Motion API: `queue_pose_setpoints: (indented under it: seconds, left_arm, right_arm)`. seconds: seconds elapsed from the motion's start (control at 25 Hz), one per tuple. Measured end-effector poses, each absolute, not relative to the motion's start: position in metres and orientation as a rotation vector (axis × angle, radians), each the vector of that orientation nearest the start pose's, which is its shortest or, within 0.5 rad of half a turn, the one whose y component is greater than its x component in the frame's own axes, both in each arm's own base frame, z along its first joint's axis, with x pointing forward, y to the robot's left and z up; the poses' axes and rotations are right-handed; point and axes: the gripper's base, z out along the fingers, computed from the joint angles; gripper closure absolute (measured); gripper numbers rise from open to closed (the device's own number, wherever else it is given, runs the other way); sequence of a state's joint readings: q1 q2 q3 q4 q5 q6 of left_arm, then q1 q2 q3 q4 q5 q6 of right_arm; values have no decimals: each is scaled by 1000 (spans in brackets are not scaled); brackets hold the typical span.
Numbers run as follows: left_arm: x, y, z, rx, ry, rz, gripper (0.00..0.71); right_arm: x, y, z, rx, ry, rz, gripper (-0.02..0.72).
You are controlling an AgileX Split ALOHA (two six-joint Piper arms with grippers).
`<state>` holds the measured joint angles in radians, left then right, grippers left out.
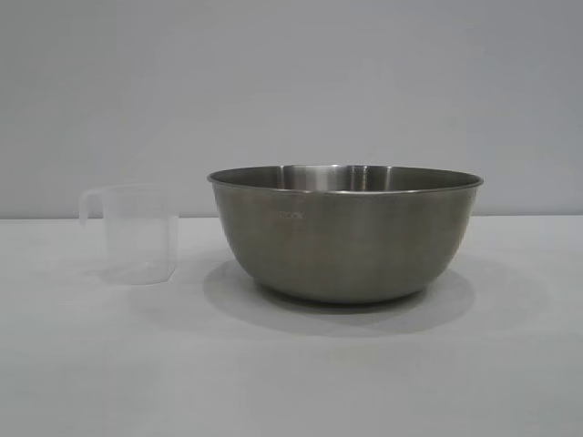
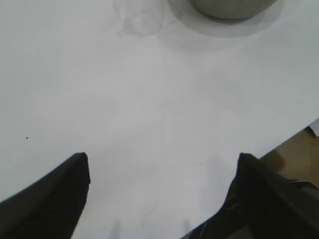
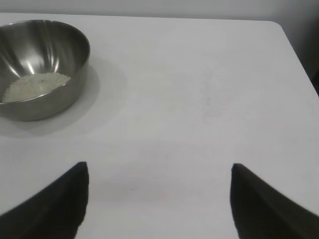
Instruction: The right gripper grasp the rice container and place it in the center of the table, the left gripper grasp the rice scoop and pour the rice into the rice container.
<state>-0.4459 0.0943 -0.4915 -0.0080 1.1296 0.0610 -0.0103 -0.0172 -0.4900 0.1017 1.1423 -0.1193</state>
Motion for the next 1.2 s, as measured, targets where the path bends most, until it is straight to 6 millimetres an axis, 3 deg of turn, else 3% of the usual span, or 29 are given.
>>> queue_pose_setpoints:
  seconds: [0.88, 1.2]
  left_arm:
    - [2, -1, 268, 533, 2123, -224, 179]
    - [-5, 1, 268, 240, 2113, -76, 179]
  right_arm:
    - [-10, 9, 268, -125, 2111, 46, 178]
    - [-10, 9, 268, -125, 2111, 46, 178]
